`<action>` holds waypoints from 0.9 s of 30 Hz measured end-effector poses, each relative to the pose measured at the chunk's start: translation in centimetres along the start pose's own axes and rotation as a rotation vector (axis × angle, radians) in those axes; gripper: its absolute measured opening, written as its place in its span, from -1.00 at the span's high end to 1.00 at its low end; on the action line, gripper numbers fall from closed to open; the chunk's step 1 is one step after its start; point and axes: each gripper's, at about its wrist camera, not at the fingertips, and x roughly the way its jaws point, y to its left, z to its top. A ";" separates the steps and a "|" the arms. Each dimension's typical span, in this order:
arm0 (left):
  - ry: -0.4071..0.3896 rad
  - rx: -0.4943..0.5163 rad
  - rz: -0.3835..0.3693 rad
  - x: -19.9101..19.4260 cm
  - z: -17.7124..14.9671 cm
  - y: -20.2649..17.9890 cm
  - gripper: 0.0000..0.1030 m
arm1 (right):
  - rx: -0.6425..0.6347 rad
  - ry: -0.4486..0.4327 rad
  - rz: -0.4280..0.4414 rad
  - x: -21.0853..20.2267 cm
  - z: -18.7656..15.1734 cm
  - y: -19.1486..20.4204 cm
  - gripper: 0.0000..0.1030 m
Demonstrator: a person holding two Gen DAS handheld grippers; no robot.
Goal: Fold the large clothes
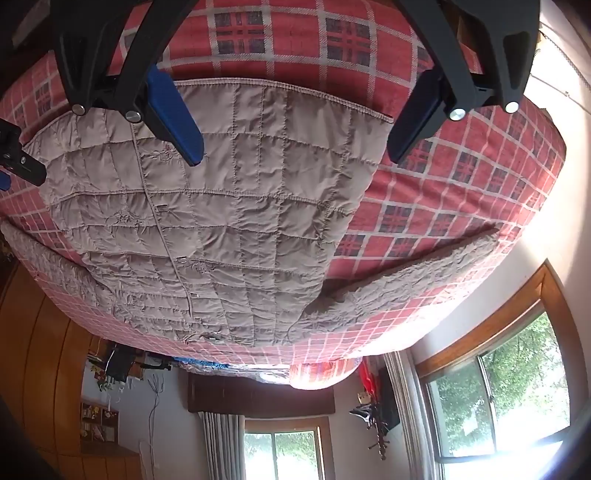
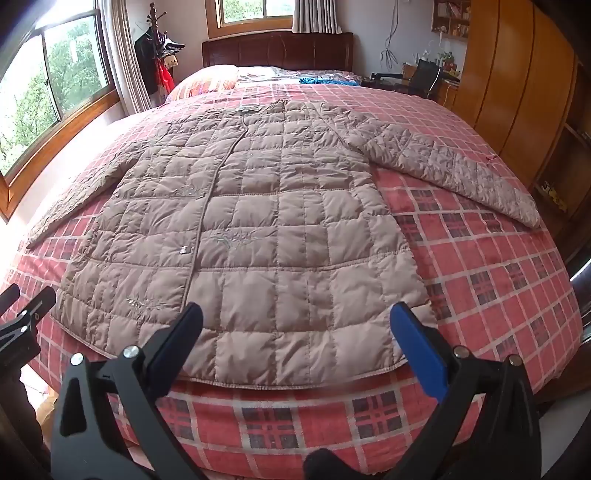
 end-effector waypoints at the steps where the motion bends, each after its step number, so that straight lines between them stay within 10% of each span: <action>1: 0.004 -0.003 -0.003 0.0 0.0 0.0 -0.93 | 0.001 0.002 0.000 0.0 0.0 0.0 -0.95; 27: -0.005 0.006 0.013 -0.1 0.1 0.0 -0.93 | -0.001 0.010 0.005 0.3 0.0 0.0 -0.95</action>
